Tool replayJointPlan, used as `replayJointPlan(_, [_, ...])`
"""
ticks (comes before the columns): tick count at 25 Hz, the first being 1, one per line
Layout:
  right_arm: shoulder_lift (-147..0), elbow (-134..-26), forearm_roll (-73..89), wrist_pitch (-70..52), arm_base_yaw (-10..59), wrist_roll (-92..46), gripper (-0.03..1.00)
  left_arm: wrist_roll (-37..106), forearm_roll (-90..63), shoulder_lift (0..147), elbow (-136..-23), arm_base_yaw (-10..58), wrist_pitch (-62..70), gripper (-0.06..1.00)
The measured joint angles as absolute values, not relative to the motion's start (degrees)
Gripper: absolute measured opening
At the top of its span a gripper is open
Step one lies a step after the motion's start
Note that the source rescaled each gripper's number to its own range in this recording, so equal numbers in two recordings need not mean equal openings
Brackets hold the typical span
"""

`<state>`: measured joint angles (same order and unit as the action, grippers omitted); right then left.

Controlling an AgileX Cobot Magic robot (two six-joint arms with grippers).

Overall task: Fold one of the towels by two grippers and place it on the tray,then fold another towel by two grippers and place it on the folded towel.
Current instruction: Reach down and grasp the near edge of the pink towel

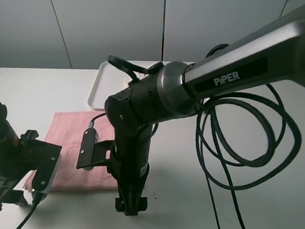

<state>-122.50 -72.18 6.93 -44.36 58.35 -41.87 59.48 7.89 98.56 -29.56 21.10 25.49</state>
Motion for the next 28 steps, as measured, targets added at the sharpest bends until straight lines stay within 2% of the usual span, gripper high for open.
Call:
replayJointPlan(4, [-122.6, -71.8, 4.1, -43.2, 59.9, -39.6, 1.0, 59.4, 7.9, 98.6, -29.6, 21.1, 25.5, 1.0])
replayJointPlan(6, [-122.7, -71.7, 2.2, -42.5, 60.4, -38.7, 0.91, 59.4, 7.9, 98.6, -29.6, 21.1, 25.5, 1.0])
replayJointPlan(8, [-122.8, -71.7, 1.2, -42.3, 60.6, -37.8, 0.69, 59.4, 7.9, 98.6, -29.6, 21.1, 25.5, 1.0])
replayJointPlan(12, [-122.8, -71.7, 0.6, -41.4, 60.6, -37.1, 0.11, 59.5, 7.9, 98.6, -29.6, 21.1, 25.5, 0.99])
replayJointPlan(13, [-122.8, -71.7, 0.6, -41.4, 60.6, -37.1, 0.04, 59.5, 7.9, 98.6, -29.6, 21.1, 25.4, 0.97])
replayJointPlan(14, [-122.8, -71.7, 0.6, -41.4, 60.6, -37.1, 0.02, 59.5, 7.9, 98.7, -29.6, 21.1, 24.9, 0.93])
replayJointPlan(16, [-122.8, -71.7, 0.6, -41.4, 60.6, -37.1, 0.02, 59.6, 8.5, 98.8, -29.6, 21.1, 23.9, 0.77])
replayJointPlan(21, [-122.8, -71.7, 0.6, -41.4, 60.6, -36.6, 0.02, 59.9, 8.7, 98.9, -29.8, 21.1, 21.7, 0.13])
replayJointPlan(22, [-122.8, -71.7, 0.6, -41.4, 60.6, -36.1, 0.02, 59.9, 8.3, 98.9, -29.8, 21.1, 21.7, 0.05])
replayJointPlan(28, [-122.4, -71.7, 0.8, -41.4, 60.6, -33.4, 0.01, 59.9, 5.5, 98.4, -29.9, 21.1, 22.6, 0.03])
